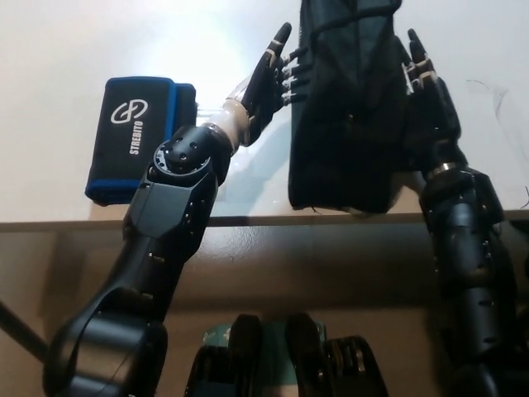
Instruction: Use both hands to pick up the lunch bag on the right hand side and smoothly move it near the note book on the left hand side
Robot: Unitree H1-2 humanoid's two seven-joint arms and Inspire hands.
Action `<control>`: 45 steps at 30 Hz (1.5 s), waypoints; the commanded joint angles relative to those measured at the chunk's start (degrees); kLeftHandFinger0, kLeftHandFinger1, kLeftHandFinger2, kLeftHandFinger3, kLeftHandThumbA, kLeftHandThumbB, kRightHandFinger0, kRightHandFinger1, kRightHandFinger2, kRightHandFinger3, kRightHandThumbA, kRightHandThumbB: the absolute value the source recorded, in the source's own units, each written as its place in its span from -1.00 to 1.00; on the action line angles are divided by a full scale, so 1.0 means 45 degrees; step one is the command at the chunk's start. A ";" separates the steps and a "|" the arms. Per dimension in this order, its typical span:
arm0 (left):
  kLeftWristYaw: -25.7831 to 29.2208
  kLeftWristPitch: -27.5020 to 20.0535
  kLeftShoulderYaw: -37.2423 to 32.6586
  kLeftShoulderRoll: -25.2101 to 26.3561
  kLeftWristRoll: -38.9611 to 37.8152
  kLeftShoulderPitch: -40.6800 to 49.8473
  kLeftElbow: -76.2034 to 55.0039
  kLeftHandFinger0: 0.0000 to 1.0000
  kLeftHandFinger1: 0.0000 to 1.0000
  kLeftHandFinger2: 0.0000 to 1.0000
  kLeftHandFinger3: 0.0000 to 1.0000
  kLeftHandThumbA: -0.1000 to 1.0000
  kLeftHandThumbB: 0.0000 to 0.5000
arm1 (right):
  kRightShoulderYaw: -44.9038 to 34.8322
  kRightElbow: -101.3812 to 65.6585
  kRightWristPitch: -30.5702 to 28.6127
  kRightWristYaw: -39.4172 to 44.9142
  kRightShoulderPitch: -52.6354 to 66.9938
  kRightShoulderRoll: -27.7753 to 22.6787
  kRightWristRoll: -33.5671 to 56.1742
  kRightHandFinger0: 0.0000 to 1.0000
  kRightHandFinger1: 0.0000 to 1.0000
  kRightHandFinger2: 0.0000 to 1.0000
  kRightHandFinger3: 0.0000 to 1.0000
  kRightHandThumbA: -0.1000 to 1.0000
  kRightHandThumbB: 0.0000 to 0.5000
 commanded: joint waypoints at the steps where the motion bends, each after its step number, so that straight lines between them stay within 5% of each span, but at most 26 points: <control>1: -0.0119 -0.0551 0.0202 0.0169 -0.0173 -0.0324 -0.0463 1.00 1.00 1.00 1.00 1.00 0.61 | 0.0322 0.0221 -0.0585 0.0281 -0.1112 0.0363 -0.0324 1.00 1.00 1.00 1.00 1.00 0.17; 13: -0.0370 -0.0296 0.0858 0.0726 -0.0680 0.0581 -0.1404 1.00 1.00 1.00 1.00 1.00 0.48 | 0.0576 0.2241 -0.1514 0.0755 -0.1937 0.1391 -0.0642 1.00 1.00 1.00 1.00 1.00 0.10; 18: -0.0228 -0.0957 0.0898 0.1124 -0.0372 0.0920 -0.1563 1.00 1.00 1.00 1.00 1.00 0.36 | 0.0562 0.3074 -0.1824 0.0969 -0.2316 0.1731 -0.0636 1.00 1.00 1.00 1.00 1.00 0.12; 28: -0.0066 -0.0733 0.1648 0.1876 -0.0757 0.1777 -0.2753 1.00 1.00 1.00 1.00 1.00 0.39 | 0.0703 0.4561 -0.2397 0.1600 -0.2915 0.2092 -0.0824 1.00 1.00 1.00 1.00 1.00 0.08; 34: -0.0337 -0.0635 0.1879 0.2204 -0.0973 0.2004 -0.3100 1.00 1.00 1.00 1.00 1.00 0.48 | 0.0771 0.4987 -0.2659 0.1455 -0.3119 0.2280 -0.1105 1.00 1.00 1.00 1.00 1.00 0.22; 45: -0.0239 -0.0428 0.1708 0.2254 -0.0841 0.2113 -0.3594 1.00 1.00 1.00 1.00 1.00 0.31 | 0.0603 0.5465 -0.2805 0.1580 -0.3398 0.2562 -0.1002 1.00 1.00 1.00 1.00 1.00 0.18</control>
